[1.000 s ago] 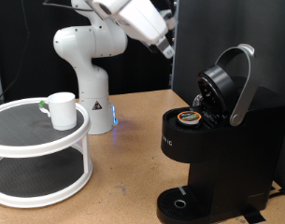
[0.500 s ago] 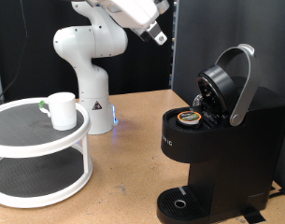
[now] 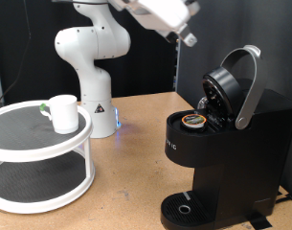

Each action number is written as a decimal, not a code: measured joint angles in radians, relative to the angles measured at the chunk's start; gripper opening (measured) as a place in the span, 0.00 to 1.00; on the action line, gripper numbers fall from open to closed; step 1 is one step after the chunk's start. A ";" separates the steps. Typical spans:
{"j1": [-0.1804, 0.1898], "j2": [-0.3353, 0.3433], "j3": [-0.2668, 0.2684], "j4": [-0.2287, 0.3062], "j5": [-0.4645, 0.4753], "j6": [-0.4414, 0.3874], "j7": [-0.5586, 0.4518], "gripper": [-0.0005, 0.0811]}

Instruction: Make a cup of coffee with the keurig machine

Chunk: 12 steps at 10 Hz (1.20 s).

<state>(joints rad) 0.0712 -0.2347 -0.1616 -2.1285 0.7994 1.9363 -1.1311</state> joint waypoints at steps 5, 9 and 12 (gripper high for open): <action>0.040 0.039 0.129 0.007 -0.034 0.079 0.085 0.99; 0.057 0.047 0.194 0.008 -0.024 0.146 0.107 0.96; 0.060 0.047 0.223 0.008 -0.018 0.177 0.119 0.52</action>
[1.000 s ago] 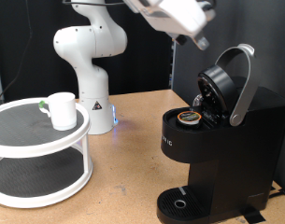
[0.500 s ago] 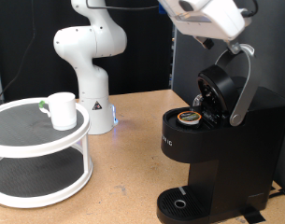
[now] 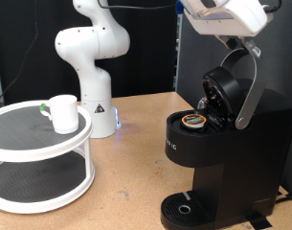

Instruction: Make a cup of coffee with the keurig machine

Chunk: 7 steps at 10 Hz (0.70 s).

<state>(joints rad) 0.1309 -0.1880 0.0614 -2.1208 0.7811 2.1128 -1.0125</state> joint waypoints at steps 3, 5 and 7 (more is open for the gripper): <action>0.001 -0.001 0.021 0.000 0.013 0.017 0.001 0.36; 0.001 -0.003 0.033 0.000 0.023 0.022 0.001 0.04; 0.001 -0.007 0.041 0.000 0.032 0.029 0.002 0.01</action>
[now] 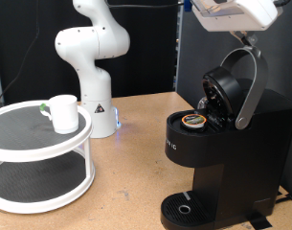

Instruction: Make a cup of coffee with the keurig machine

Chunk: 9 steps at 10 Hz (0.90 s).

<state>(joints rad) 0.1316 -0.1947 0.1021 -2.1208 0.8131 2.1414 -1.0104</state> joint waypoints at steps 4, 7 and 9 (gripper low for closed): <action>0.001 -0.003 0.035 0.000 0.003 0.048 0.016 0.01; 0.001 0.008 0.070 -0.008 -0.011 0.082 0.044 0.01; 0.001 0.014 0.076 -0.013 -0.012 0.084 0.045 0.01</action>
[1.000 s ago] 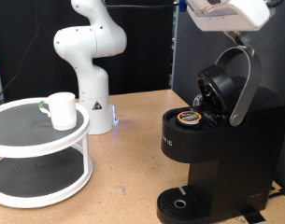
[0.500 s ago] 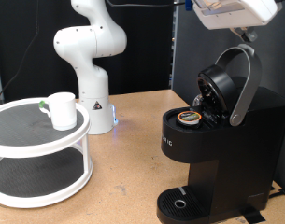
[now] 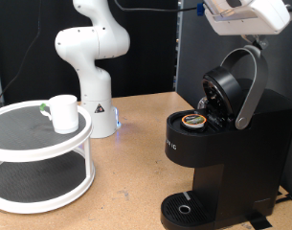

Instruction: Make a cup of coffee with the keurig machine

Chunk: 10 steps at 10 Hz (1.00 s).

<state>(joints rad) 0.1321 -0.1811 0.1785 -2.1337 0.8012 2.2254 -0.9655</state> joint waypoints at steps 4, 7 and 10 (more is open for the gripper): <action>-0.002 -0.004 -0.008 -0.001 0.008 -0.003 -0.003 0.01; -0.012 -0.010 -0.030 0.000 0.001 -0.053 -0.003 0.01; -0.026 -0.015 -0.045 0.003 -0.029 -0.078 -0.002 0.01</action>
<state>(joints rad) 0.1060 -0.1964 0.1338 -2.1310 0.7724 2.1471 -0.9676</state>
